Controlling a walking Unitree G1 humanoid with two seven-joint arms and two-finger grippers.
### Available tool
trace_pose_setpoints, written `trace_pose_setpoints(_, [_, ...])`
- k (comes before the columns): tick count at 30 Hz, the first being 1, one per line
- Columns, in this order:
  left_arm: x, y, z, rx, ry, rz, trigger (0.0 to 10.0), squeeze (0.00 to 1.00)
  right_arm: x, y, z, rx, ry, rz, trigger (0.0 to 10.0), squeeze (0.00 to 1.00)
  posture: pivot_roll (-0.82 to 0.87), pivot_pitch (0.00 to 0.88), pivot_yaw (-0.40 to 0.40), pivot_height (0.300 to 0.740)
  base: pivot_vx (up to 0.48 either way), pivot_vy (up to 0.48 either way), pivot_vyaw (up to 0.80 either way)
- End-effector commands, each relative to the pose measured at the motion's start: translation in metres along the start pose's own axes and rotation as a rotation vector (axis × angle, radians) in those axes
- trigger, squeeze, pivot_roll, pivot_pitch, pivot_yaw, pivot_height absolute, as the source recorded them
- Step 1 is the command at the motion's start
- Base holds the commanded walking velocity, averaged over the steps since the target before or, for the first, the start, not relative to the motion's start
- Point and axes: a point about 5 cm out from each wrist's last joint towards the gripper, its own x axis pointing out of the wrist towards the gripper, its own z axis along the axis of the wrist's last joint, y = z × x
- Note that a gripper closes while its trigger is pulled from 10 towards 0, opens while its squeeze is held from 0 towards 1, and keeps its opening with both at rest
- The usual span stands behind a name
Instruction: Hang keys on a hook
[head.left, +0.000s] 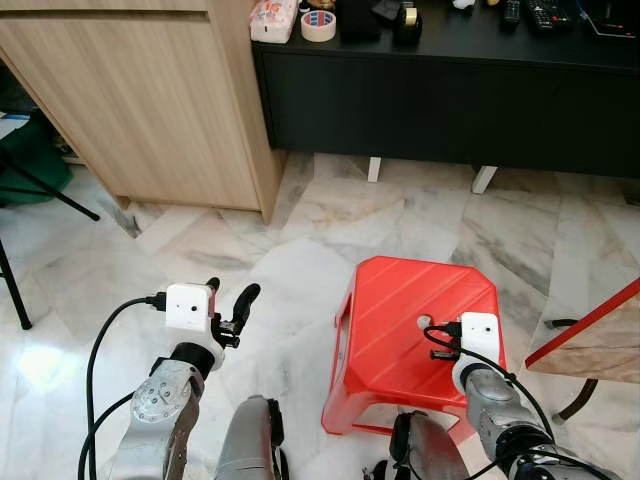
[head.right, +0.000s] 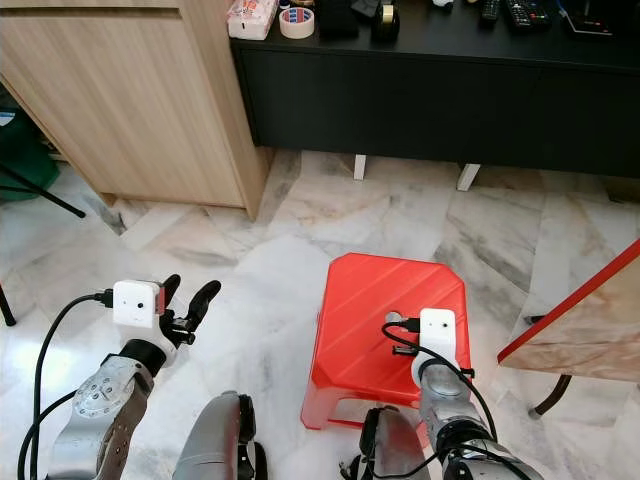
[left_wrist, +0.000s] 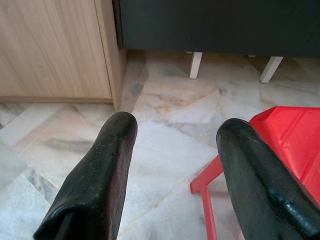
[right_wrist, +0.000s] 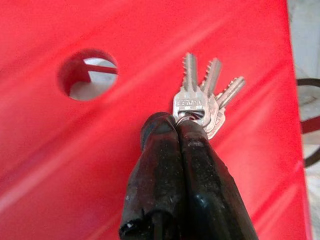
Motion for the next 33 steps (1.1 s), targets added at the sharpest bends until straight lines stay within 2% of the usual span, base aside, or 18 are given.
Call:
trace_pose_setpoints(1, [-0.001,0.002,-0.001,0.027,0.006,0.007,10.0,0.0,-0.001,0.003,0.0,0.023,-0.018,0.007,0.0,0.0,0.15,0.205,0.0,0.627,0.0,0.0,0.0])
trace_pose_setpoints(6, [-0.001,0.004,-0.002,0.032,0.005,0.011,10.0,0.0,0.0,0.009,0.015,0.079,-0.106,0.025,0.0,0.0,0.15,0.19,-0.003,0.627,0.0,0.0,0.0])
trace_pose_setpoints(10, [0.0,0.003,-0.004,0.029,0.005,0.011,10.0,0.0,-0.001,0.012,0.017,0.153,-0.13,0.025,0.0,0.0,0.14,0.178,-0.007,0.627,0.0,0.0,0.0])
trace_pose_setpoints(14, [0.001,0.002,-0.005,0.027,0.004,0.012,10.0,0.0,-0.003,0.014,0.017,0.162,-0.161,0.023,0.0,0.0,0.14,0.157,-0.014,0.627,0.0,0.0,0.0])
trace_pose_setpoints(20, [0.004,0.002,-0.007,0.025,-0.002,0.015,10.0,0.0,-0.009,0.014,0.021,0.232,-0.286,-0.001,0.0,0.0,0.13,0.116,-0.026,0.627,0.0,0.0,0.0])
trace_pose_setpoints(22, [0.006,0.003,-0.009,0.02,-0.008,0.023,10.0,0.0,-0.013,0.017,0.027,0.234,-0.359,0.015,0.0,0.0,0.12,0.103,-0.036,0.627,0.0,0.0,0.0])
trace_pose_setpoints(23, [0.006,0.003,-0.009,0.02,-0.008,0.023,10.0,0.0,-0.013,0.017,0.027,0.234,-0.359,0.015,0.0,0.0,0.12,0.103,-0.036,0.627,0.0,0.0,0.0])
trace_pose_setpoints(24, [0.008,0.003,-0.009,0.014,-0.015,0.031,10.0,0.0,-0.018,0.021,0.032,0.224,-0.425,0.034,3.1,0.0,0.11,0.09,-0.042,0.627,0.0,0.0,0.0])
trace_pose_setpoints(25, [0.009,0.004,-0.01,0.012,-0.015,0.034,10.0,0.0,-0.019,0.022,0.034,0.217,-0.443,0.039,3.1,0.0,0.11,0.088,-0.044,0.627,0.0,0.0,0.0])
trace_pose_setpoints(26, [0.01,0.003,-0.011,0.012,-0.014,0.036,10.0,0.0,-0.02,0.023,0.036,0.226,-0.46,0.046,10.0,0.0,0.1,0.081,-0.047,0.627,0.0,0.0,0.0])
trace_pose_setpoints(30, [0.01,0.001,-0.018,0.007,-0.005,0.042,10.0,0.0,-0.03,0.03,0.043,0.207,-0.55,0.095,10.0,0.0,0.09,0.058,-0.054,0.627,0.0,0.0,0.0])
trace_pose_setpoints(33, [0.011,0.003,-0.02,-0.002,-0.005,0.052,10.0,0.0,-0.033,0.028,0.044,0.221,-0.571,0.105,10.0,0.0,0.08,0.037,-0.059,0.627,0.0,0.0,0.0])
